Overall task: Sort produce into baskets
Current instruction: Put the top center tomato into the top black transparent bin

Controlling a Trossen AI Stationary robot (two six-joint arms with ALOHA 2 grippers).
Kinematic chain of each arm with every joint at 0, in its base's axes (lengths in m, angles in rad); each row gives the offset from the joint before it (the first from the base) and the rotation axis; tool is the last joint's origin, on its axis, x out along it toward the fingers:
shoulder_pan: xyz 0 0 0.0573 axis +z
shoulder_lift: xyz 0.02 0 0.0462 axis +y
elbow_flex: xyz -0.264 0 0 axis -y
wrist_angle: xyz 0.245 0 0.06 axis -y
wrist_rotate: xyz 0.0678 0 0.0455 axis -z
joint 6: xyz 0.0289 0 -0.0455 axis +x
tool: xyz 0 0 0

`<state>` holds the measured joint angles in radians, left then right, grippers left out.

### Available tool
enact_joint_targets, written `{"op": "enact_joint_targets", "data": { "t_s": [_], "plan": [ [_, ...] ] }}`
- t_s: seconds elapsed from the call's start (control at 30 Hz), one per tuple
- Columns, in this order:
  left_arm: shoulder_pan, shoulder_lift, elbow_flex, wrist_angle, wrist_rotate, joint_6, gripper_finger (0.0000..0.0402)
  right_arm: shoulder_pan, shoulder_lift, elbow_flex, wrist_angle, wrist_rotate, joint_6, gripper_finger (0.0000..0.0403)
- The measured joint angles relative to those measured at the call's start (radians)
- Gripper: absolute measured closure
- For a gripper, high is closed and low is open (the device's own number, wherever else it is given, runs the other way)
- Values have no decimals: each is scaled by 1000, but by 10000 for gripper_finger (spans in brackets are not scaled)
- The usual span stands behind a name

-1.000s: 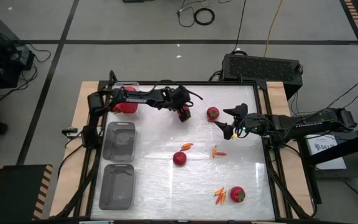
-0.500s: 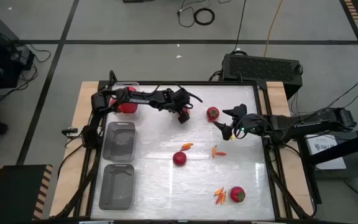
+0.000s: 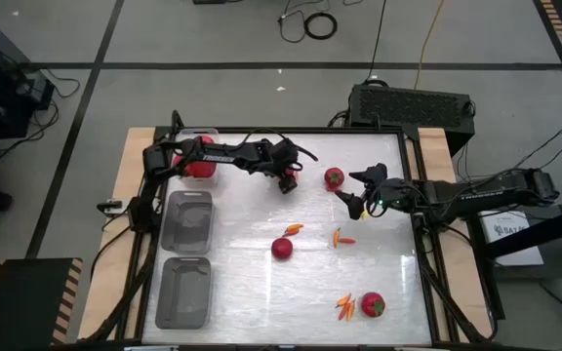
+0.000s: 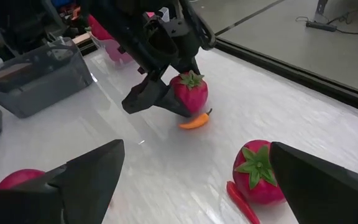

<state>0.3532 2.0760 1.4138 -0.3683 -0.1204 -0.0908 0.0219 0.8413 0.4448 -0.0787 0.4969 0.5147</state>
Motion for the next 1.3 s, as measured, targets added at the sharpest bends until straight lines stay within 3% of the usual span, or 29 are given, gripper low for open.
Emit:
{"op": "enact_joint_targets", "data": {
  "t_s": [0.2,0.6,0.93,1.3],
  "plan": [
    [-8,-84,0,-67,4,37,77,0,0,0,0,0,23,9],
    [-164,-483,-30,-452,37,60,73,0,0,0,0,0,49,9],
    [-370,-759,-210,-700,-3,-219,73,0,20,0,7,1,50,9],
    [-468,-962,-455,-773,-46,-550,72,0,52,0,83,1,43,9]
  ]
}}
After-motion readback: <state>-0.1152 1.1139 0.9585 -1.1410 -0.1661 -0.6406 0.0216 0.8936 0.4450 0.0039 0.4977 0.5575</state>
